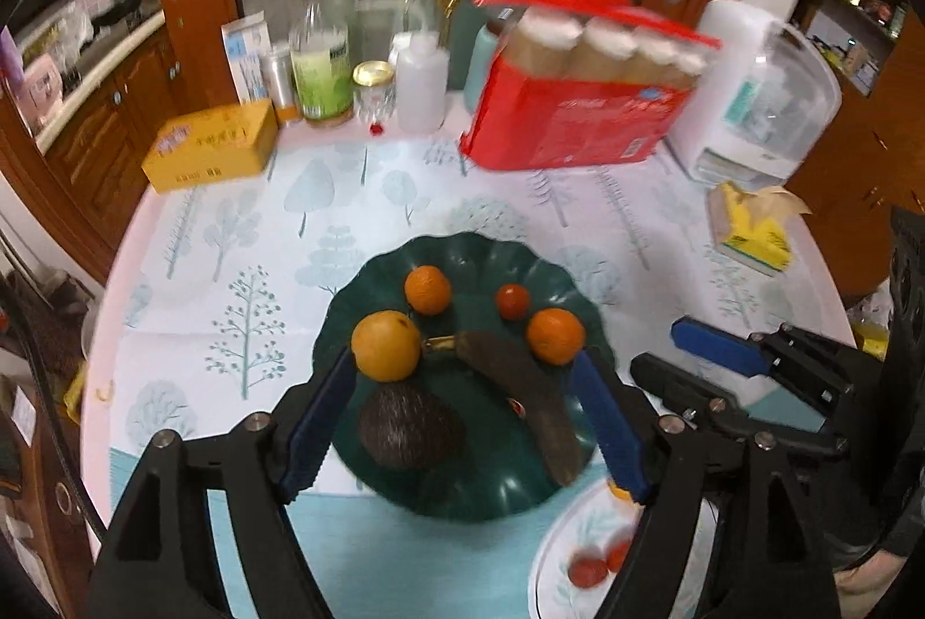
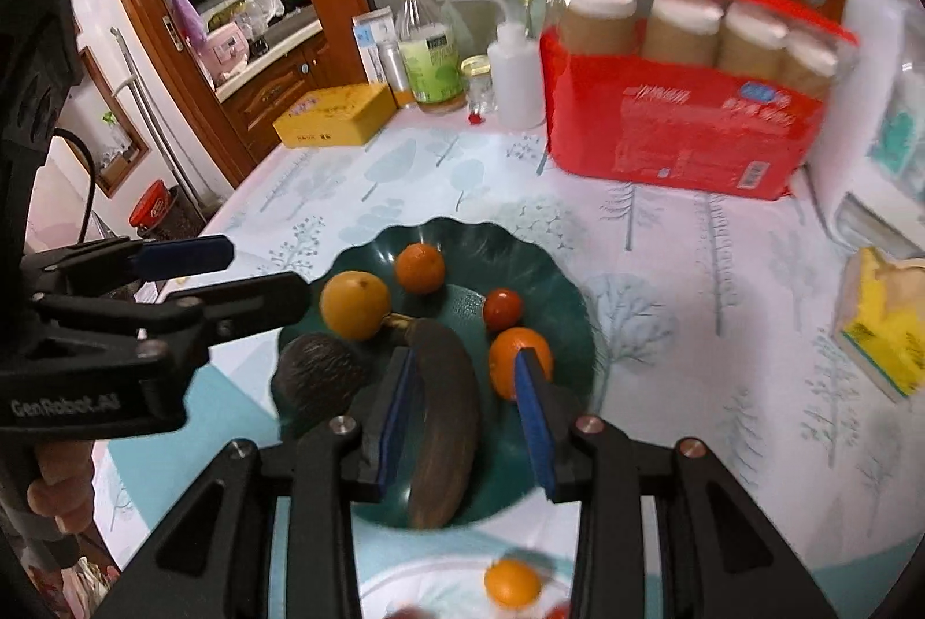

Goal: Organize fruits
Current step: 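Release the orange from the left gripper while the right gripper releases the tomato onto the green plate, then move both grippers over to the white 'Now or never' plate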

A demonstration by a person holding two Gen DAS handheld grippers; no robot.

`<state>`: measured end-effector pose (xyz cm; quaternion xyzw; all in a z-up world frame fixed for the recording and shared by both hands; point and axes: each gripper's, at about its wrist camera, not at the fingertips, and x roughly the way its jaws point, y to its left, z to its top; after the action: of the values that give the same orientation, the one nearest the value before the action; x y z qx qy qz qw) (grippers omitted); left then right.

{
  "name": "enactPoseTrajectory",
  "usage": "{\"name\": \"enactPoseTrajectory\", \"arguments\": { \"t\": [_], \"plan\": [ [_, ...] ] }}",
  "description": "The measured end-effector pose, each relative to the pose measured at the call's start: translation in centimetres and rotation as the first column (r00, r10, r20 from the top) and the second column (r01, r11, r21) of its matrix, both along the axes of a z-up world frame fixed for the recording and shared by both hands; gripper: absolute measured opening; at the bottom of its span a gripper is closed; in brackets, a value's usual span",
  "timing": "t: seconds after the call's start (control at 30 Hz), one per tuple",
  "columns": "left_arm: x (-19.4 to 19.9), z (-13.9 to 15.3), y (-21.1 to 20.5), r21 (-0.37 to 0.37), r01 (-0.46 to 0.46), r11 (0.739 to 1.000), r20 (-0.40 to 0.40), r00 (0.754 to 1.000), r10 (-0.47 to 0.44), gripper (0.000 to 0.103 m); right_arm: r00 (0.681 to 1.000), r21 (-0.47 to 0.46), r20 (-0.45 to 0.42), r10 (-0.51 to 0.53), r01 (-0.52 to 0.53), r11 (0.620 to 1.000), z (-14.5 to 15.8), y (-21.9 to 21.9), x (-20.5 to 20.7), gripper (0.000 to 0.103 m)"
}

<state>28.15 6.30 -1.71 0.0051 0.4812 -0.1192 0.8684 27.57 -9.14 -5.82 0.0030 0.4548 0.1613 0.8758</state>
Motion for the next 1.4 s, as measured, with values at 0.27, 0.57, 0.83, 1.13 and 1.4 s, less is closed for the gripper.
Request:
{"name": "enactPoseTrajectory", "arguments": {
  "t": [0.27,0.57,0.83,1.13,1.4],
  "plan": [
    [-7.8,6.1,-0.9,-0.010,0.062,0.998,0.122,0.991,-0.060,0.083,0.992,-0.014,0.121,-0.035,0.037,0.999,7.3,-1.7,-7.5,0.036],
    [-14.0,6.3,-2.0,0.016,0.075,0.997,0.198,0.977,-0.077,0.085,0.984,0.001,0.156,-0.085,0.086,0.996,9.8,-3.2,-14.8,0.036],
    [-16.1,0.5,-3.6,0.063,0.095,0.993,0.176,0.979,-0.105,0.085,0.981,0.070,0.070,-0.180,0.175,0.982,5.6,-6.0,-15.9,0.036],
    [-15.5,-9.4,-4.3,0.100,0.132,0.986,0.037,0.990,-0.136,0.085,0.926,0.161,-0.237,-0.293,0.335,0.928,-5.1,-8.5,-14.3,0.036],
    [-14.4,-14.2,-4.8,0.094,0.162,0.982,-0.065,0.986,-0.156,0.085,0.881,0.158,-0.372,-0.292,0.371,0.915,-10.3,-7.3,-12.5,0.036]
  ]
}}
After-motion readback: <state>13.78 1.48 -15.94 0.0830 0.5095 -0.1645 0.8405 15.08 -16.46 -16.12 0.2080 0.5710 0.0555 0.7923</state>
